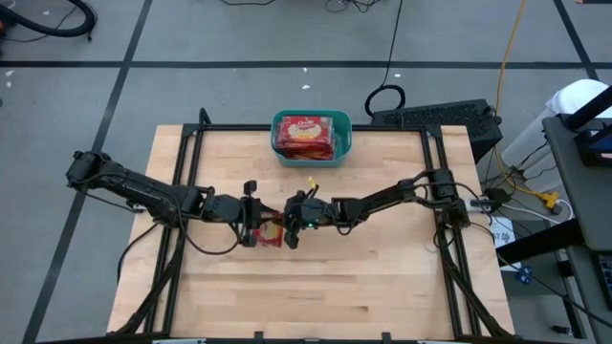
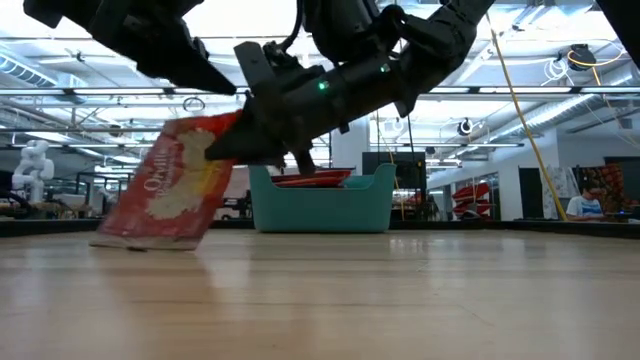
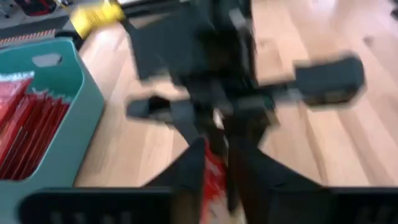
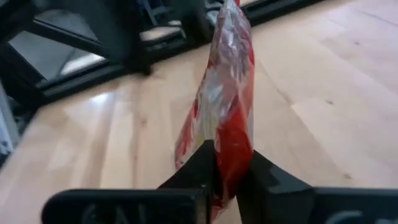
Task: Sort popcorn bags into baskets
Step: Put the red popcorn bag into the green bin
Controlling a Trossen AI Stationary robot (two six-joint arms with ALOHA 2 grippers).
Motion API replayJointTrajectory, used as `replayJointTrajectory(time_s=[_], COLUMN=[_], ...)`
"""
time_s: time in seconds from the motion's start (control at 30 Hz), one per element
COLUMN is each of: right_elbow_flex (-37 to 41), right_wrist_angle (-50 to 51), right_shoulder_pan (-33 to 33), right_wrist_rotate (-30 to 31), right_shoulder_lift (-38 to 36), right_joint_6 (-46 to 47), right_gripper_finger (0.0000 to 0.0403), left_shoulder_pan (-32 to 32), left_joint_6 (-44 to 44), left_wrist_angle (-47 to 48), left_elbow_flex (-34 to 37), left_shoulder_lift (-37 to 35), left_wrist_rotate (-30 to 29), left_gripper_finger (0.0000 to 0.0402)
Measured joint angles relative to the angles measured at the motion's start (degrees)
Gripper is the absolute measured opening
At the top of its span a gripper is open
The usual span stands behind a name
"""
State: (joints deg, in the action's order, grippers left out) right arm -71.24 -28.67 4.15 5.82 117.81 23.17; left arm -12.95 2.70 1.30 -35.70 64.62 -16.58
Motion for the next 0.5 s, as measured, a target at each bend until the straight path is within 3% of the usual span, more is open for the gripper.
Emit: replayJointTrajectory(time_s=[0.1,0.23,0.37,0.5], right_elbow_flex=[0.0,0.0,3.0,11.0], right_wrist_angle=[5.1,15.5,19.2,13.4], right_shoulder_pan=[-0.7,-0.9,-0.7,-0.4], right_wrist_rotate=[0.0,0.4,2.8,6.5], right_shoulder_lift=[-2.4,-6.7,-12.4,-19.3], right_joint_6=[-2.2,-5.9,-8.0,-8.0], right_gripper_finger=[0.0034,0.0013,0.0015,0.0029], left_shoulder_pan=[-0.3,-0.9,-1.8,-1.9], left_joint_6=[-2.8,-8.7,-11.0,-14.2], left_wrist_angle=[3.3,9.7,14.6,14.9], left_elbow_flex=[0.0,0.0,0.0,2.4], left_shoulder_lift=[-1.9,-6.8,-12.1,-14.9], left_wrist_rotate=[-3.0,-12.4,-14.9,-15.0], left_gripper_finger=[0.0130,0.0178,0.0191,0.0186])
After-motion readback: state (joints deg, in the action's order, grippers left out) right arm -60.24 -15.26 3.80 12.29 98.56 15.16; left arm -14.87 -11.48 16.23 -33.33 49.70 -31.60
